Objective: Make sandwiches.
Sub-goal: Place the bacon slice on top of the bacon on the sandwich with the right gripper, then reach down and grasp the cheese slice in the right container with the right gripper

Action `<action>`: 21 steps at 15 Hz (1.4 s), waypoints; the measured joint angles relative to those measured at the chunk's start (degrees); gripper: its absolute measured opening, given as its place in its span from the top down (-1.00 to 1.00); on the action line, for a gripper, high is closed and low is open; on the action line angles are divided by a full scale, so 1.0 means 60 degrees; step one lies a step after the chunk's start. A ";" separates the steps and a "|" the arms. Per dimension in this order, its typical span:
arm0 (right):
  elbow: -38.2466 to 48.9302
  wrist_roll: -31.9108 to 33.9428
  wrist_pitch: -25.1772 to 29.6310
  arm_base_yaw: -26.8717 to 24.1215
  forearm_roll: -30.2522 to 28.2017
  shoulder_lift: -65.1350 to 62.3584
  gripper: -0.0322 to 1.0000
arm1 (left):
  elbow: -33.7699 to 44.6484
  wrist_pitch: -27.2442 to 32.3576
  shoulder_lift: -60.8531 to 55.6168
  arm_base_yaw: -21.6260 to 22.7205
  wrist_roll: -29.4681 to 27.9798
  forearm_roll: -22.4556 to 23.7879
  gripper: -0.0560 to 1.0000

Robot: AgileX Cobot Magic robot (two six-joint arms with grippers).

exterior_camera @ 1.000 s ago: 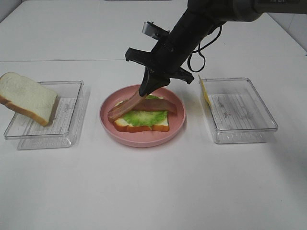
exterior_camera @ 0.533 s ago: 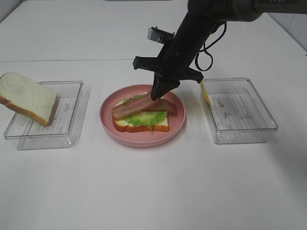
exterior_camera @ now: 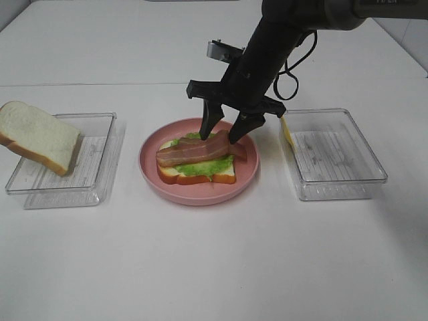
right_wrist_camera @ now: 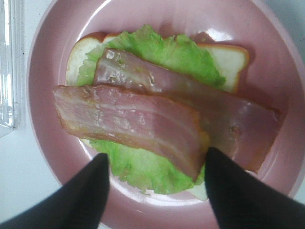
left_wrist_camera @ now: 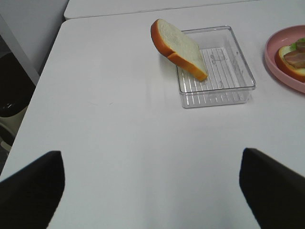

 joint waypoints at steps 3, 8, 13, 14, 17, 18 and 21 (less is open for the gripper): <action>-0.0010 0.0019 0.0248 0.0000 -0.0239 -0.0363 -0.64 | 0.0000 0.0000 0.0000 0.0000 0.0000 0.0000 -0.83; -0.0010 0.0382 0.0869 0.0000 -0.1270 -0.1662 -0.66 | 0.0000 0.0000 0.0000 0.0000 0.0000 0.0000 -0.83; -0.0229 0.1012 0.1633 -0.0344 -0.3552 -0.1872 -0.66 | 0.0000 0.0000 0.0000 0.0000 0.0000 0.0000 -0.83; -0.0239 0.1012 0.1537 -0.0602 -0.3552 -0.1786 -0.66 | 0.0000 0.0000 0.0000 0.0000 0.0000 0.0000 -0.83; -0.0239 0.0907 0.1289 -0.1261 -0.3295 -0.1079 -0.66 | 0.0000 0.0000 0.0000 0.0000 0.0000 0.0000 -0.83; -0.0239 0.0907 0.1165 -0.1261 -0.3275 -0.1022 -0.66 | 0.0000 0.0000 0.0000 0.0000 0.0000 0.0000 -0.83; -0.0239 0.0898 0.0621 -0.1261 -0.3189 -0.0678 -0.66 | 0.0000 0.0000 0.0000 0.0000 0.0000 0.0000 -0.83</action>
